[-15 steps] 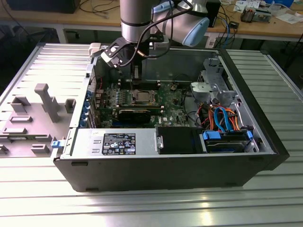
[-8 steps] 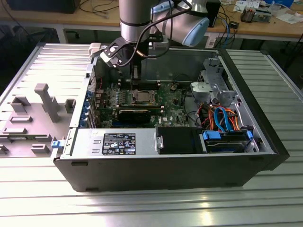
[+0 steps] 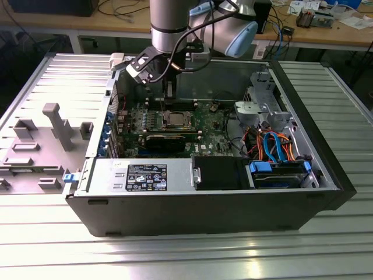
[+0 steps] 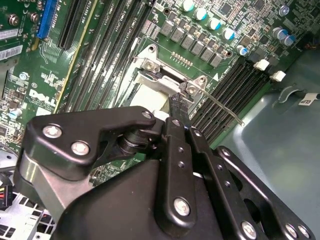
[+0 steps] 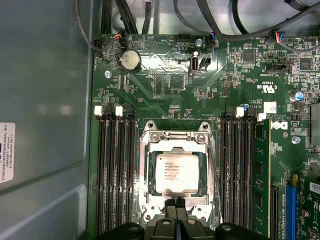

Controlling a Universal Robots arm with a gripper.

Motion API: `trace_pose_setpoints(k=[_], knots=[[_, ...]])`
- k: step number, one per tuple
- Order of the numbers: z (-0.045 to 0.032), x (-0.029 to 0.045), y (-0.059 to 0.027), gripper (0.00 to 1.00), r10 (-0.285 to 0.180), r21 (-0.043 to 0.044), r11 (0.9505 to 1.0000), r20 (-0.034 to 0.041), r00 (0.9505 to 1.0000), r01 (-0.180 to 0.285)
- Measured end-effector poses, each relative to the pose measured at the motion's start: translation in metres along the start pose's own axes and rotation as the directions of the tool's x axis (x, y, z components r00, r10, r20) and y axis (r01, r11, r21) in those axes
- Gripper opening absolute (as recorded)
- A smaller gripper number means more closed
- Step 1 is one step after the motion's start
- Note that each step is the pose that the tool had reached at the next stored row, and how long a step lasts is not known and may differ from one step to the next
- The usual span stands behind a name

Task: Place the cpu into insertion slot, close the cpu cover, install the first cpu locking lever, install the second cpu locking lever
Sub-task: 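Close the cpu cover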

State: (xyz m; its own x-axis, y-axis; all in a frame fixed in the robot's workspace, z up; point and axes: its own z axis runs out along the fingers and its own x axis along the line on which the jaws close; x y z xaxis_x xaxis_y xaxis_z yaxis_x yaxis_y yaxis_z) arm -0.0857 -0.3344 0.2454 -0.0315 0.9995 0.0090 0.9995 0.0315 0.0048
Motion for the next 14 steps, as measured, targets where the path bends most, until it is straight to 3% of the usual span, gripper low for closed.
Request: trace_pose_setpoints(k=[14], knots=[[0.0036,0.0,0.0,0.11,0.0,0.0,1.0,0.0001,1.0,0.0]])
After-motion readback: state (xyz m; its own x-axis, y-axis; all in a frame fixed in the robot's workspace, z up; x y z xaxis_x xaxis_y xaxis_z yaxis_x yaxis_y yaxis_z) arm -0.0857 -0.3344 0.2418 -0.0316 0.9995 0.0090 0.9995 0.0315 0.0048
